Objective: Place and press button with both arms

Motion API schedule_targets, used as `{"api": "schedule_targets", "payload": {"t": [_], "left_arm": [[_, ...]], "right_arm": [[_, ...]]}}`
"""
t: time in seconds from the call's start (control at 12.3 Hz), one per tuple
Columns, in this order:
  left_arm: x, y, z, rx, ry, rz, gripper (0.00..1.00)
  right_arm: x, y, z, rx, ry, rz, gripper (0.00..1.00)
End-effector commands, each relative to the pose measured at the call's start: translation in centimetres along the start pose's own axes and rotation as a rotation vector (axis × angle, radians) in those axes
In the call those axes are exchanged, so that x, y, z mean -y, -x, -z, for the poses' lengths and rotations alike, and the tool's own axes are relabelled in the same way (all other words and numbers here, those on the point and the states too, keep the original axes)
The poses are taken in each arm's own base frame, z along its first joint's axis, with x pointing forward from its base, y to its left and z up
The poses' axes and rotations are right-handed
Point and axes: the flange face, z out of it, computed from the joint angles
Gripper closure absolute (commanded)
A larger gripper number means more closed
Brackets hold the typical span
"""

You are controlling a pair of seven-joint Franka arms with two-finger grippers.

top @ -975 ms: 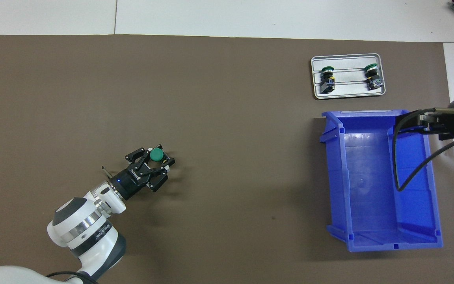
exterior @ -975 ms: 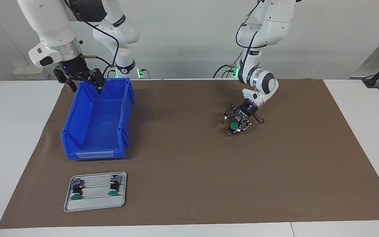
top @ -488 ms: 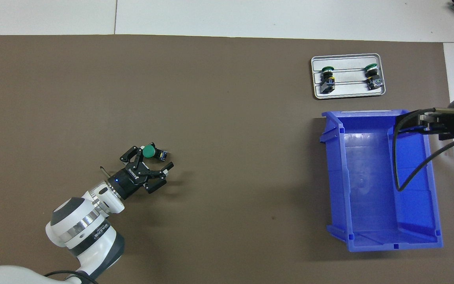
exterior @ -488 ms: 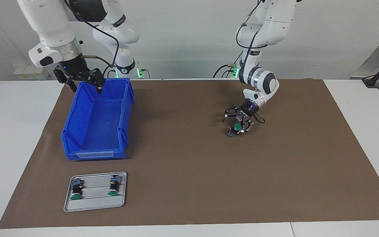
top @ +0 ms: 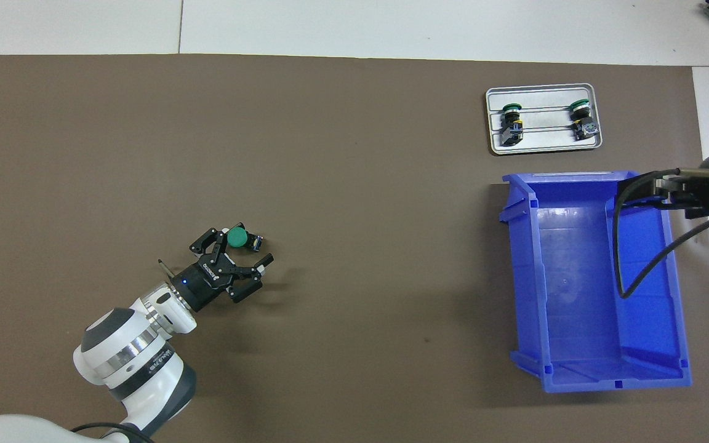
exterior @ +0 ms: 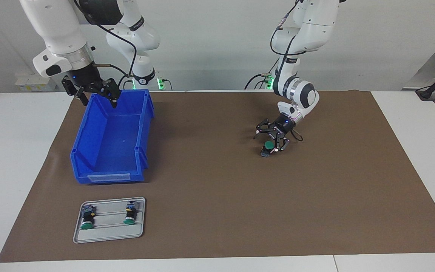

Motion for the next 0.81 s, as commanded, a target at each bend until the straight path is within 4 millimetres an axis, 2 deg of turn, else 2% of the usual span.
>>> {"api": "schedule_targets", "payload": {"t": [0.0, 0.41, 0.65, 0.73], "left_arm": [[-0.9, 0.9, 0.0, 0.025, 0.001, -0.014, 0.02], [-0.1, 0.5, -0.3, 0.036, -0.018, -0.022, 0.01], [0.7, -0.8, -0.6, 0.099, -0.067, -0.057, 0.01], [0.3, -1.4, -1.1, 0.132, -0.078, -0.079, 0.01]], "right_arm": [[-0.1, 0.2, 0.1, -0.001, -0.022, 0.016, 0.0], [-0.1, 0.3, 0.1, 0.0, -0.021, 0.016, 0.0], [-0.1, 0.3, 0.1, 0.0, -0.021, 0.016, 0.0], [-0.1, 0.2, 0.1, -0.001, -0.022, 0.016, 0.0]]}}
